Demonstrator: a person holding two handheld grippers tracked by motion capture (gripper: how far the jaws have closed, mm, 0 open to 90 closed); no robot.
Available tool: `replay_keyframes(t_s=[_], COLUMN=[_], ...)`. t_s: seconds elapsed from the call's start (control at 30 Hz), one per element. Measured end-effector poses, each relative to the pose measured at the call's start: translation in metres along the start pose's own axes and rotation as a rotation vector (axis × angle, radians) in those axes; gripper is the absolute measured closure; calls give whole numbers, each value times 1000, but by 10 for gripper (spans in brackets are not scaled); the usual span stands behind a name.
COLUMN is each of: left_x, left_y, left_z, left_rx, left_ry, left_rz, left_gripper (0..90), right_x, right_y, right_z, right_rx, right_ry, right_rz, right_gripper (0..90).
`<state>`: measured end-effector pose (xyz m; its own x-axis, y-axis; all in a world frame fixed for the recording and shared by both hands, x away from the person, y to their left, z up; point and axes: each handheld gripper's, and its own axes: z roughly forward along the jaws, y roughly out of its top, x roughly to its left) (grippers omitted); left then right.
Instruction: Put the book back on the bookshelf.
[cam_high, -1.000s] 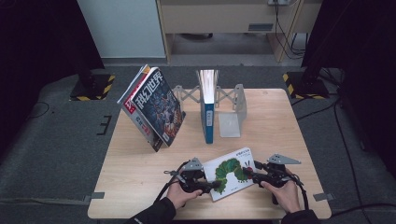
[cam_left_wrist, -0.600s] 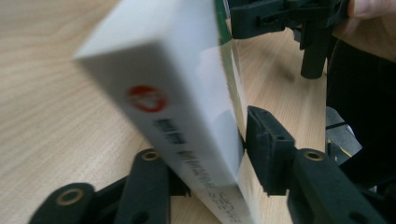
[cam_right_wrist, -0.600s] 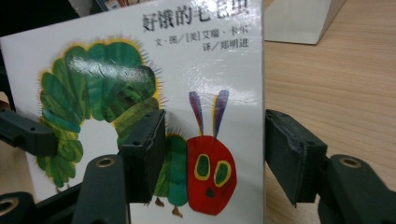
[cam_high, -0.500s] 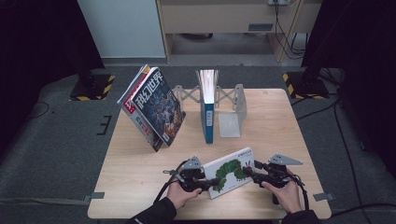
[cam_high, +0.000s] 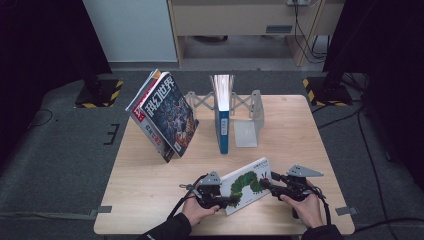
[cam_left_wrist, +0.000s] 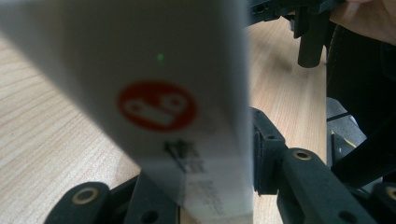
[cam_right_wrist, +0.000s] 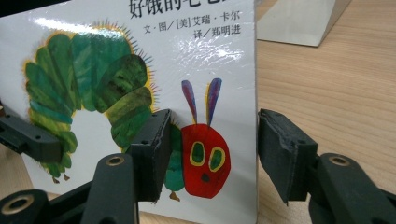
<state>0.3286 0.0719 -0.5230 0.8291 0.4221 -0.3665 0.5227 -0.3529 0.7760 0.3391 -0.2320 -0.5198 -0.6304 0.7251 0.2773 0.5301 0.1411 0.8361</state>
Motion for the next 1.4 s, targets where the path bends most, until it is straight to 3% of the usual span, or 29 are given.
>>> replay_keyframes(t_s=[0.17, 0.27, 0.43, 0.57, 0.7, 0.83, 0.9, 0.93, 1.0, 1.2, 1.4], left_x=[-1, -2, -1, -1, -2, -2, -1, -1, 0, 2, 4], left_y=[2, 3, 4, 9, 15, 19, 23, 23, 29, 37, 46], left_z=[-2, -4, -7, -13, -20, -25, -33, -33, -43, -57, -68], left_rx=[13, 18, 8, 0, 1, -13, -45, -45, -76, -127, -167], left_ry=[-11, 5, -2, 0, 15, 18, 25, 25, 43, 81, 120], left_rz=[-30, -19, -53, -60, -56, -64, -69, -69, -70, -70, -64], left_gripper=[723, 741, 744, 747, 749, 749, 749, 749, 749, 749, 749], right_x=[0, -1, -5, -9, -17, -23, -28, -28, -35, -43, -45], right_y=[0, 2, 2, 2, 1, 0, -1, -1, -4, -9, -13], right_z=[0, -2, -6, -10, -14, -17, -21, -21, -22, -22, -19], right_rx=[-6, -22, -23, -20, 15, 31, 74, 74, 125, 182, 222], right_ry=[7, 7, -14, -62, -142, -184, -260, -260, -306, -353, -367], right_rz=[1, -2, 16, 3, -16, -26, -60, -60, -64, -69, -69], right_gripper=[452, 458, 422, 407, 388, 383, 368, 368, 315, 265, 212])
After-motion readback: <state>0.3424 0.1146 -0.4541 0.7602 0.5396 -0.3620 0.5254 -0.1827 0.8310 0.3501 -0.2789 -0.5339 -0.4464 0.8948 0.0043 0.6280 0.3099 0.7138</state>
